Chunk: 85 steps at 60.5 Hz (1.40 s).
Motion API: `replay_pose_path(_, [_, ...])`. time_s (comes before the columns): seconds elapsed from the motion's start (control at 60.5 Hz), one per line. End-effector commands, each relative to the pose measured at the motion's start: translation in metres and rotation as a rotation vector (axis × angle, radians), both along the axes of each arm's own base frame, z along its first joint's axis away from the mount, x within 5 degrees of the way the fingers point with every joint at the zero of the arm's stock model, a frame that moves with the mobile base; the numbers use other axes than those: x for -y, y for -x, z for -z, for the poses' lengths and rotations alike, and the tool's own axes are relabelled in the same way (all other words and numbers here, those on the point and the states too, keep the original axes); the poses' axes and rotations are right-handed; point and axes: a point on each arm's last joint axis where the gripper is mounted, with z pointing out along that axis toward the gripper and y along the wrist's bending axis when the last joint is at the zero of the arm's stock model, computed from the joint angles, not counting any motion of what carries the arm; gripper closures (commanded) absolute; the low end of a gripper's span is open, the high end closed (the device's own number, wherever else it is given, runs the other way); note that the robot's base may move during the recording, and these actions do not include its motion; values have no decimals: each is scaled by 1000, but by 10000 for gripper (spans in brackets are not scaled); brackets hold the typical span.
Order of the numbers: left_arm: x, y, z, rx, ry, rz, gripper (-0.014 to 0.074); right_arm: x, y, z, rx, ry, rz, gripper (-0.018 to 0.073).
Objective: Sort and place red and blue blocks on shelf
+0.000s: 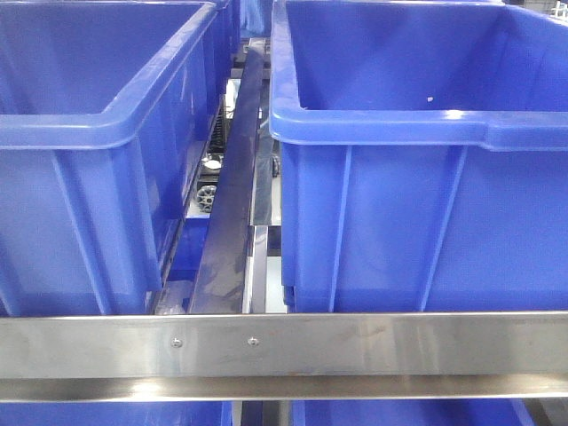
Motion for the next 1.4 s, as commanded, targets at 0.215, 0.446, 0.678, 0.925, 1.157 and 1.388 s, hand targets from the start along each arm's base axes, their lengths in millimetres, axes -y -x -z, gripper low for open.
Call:
replay_pose_path(0.215, [3, -2, -19, 127, 41, 29, 461, 1, -2, -17, 115, -4, 4, 510])
replay_pose_path(0.446, [3, -2, -19, 127, 41, 29, 461, 1, -2, -17, 115, -4, 4, 510])
replay_pose_path(0.678, [3, -2, -19, 127, 41, 29, 461, 1, -2, -17, 115, -4, 4, 510])
replay_pose_path(0.925, [3, -2, -19, 127, 41, 29, 461, 3, 3, -19, 140, 34, 7, 510])
replay_pose_path(1.157, [3, -2, -19, 127, 41, 29, 461, 15, 36, -11, 274, 67, 83, 510])
replay_pose_path(1.388, [3, -2, -19, 127, 41, 29, 461, 18, 58, 38, 330, 72, 111, 510])
